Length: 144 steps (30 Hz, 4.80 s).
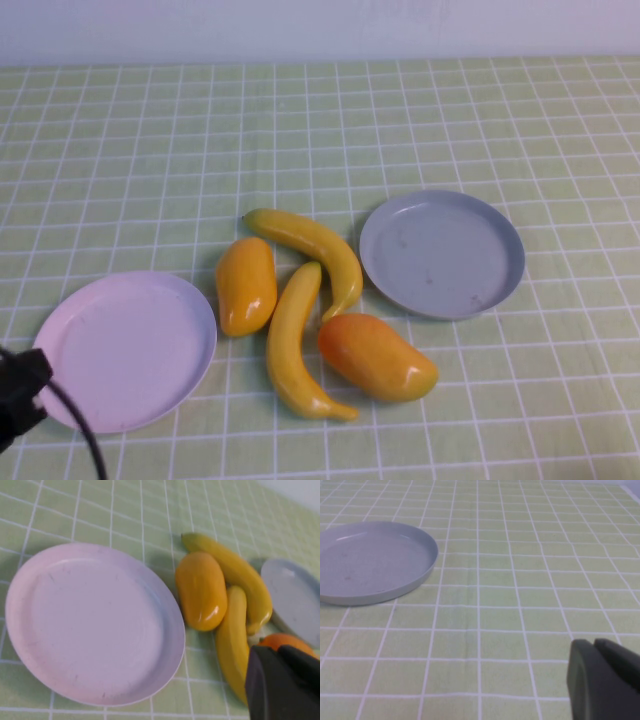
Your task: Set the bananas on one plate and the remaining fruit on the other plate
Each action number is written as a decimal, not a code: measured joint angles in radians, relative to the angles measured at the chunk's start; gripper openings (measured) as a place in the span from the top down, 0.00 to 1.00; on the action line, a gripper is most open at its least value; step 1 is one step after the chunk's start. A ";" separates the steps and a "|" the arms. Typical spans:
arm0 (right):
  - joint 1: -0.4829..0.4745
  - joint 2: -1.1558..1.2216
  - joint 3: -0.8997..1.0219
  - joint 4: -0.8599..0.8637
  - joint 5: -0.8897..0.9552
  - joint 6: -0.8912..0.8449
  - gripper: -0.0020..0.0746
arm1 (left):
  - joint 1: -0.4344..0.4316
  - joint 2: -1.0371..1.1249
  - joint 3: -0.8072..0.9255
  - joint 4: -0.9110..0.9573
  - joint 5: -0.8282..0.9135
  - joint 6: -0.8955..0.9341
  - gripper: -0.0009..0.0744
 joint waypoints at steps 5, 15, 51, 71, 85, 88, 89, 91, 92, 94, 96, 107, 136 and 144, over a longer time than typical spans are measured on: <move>0.000 0.000 0.000 0.000 0.000 0.000 1.00 | 0.000 0.294 -0.218 0.004 0.164 0.180 0.99; 0.000 0.000 0.000 0.000 0.000 0.000 1.00 | -0.132 0.800 -0.506 0.058 0.205 0.281 0.99; 0.000 0.000 0.000 0.000 0.000 0.000 1.00 | -0.328 1.484 -1.114 0.342 0.383 -0.045 0.11; 0.000 0.000 0.000 0.000 0.000 0.000 1.00 | -0.328 1.586 -1.133 0.361 0.403 -0.070 0.12; 0.000 0.000 0.000 0.000 0.000 0.000 1.00 | -0.328 1.590 -1.247 0.359 0.482 0.037 0.25; 0.000 0.000 0.000 0.000 0.000 0.000 1.00 | -0.328 1.593 -1.332 0.359 0.584 0.068 0.25; 0.000 0.000 0.000 0.000 0.000 0.000 1.00 | -0.328 1.593 -1.363 0.359 0.612 0.083 0.25; 0.000 0.000 0.000 0.000 0.000 0.000 1.00 | -0.328 1.593 -1.416 0.359 0.633 0.109 0.25; 0.000 0.000 0.000 0.000 0.000 0.000 1.00 | -0.328 1.587 -1.436 0.359 0.636 0.119 0.25; 0.000 0.000 0.000 0.000 0.000 0.000 1.00 | -0.328 1.571 -1.451 0.359 0.641 0.133 0.25; 0.000 0.000 0.000 0.000 0.000 0.000 1.00 | -0.328 1.539 -1.452 0.359 0.647 0.147 0.25; 0.000 0.000 0.000 0.000 0.000 0.000 1.00 | -0.328 1.155 -1.109 0.437 0.657 0.127 0.25; 0.000 0.000 0.000 0.000 0.000 0.000 1.00 | -0.092 1.174 -0.590 0.538 0.288 0.058 0.25; 0.000 0.000 0.000 0.000 0.000 0.000 1.00 | -0.090 1.186 -0.587 0.547 0.226 0.069 0.11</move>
